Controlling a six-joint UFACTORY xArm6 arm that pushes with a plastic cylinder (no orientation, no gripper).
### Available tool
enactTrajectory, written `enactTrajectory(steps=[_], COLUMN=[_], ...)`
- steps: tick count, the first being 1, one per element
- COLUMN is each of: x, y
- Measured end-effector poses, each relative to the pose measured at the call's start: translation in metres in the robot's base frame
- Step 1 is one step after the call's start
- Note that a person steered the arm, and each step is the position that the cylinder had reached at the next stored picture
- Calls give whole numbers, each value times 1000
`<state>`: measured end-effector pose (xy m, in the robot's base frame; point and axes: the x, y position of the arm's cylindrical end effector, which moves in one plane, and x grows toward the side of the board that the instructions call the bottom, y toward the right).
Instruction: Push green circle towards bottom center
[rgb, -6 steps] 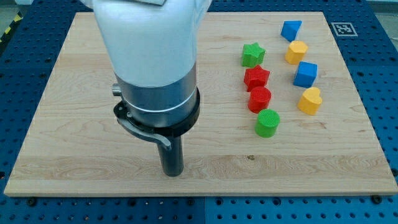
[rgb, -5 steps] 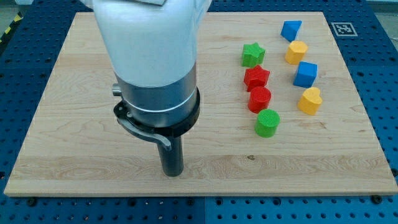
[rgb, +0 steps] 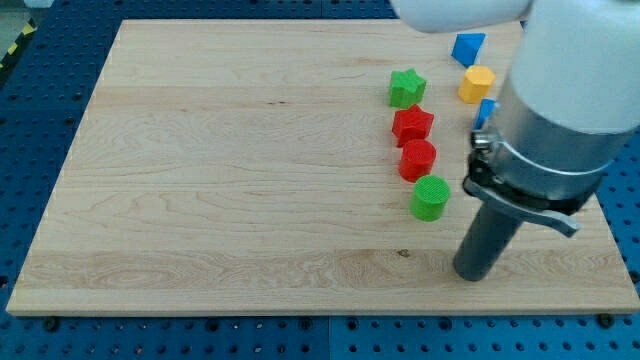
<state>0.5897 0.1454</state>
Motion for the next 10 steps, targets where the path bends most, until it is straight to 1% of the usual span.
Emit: enactTrajectory(steps=[1, 2, 4, 5, 6, 8, 9, 10], x=[-16, -58, -81, -83, -83, -83, -79, -62], y=[12, 32, 33, 32, 16, -47, -64, -76])
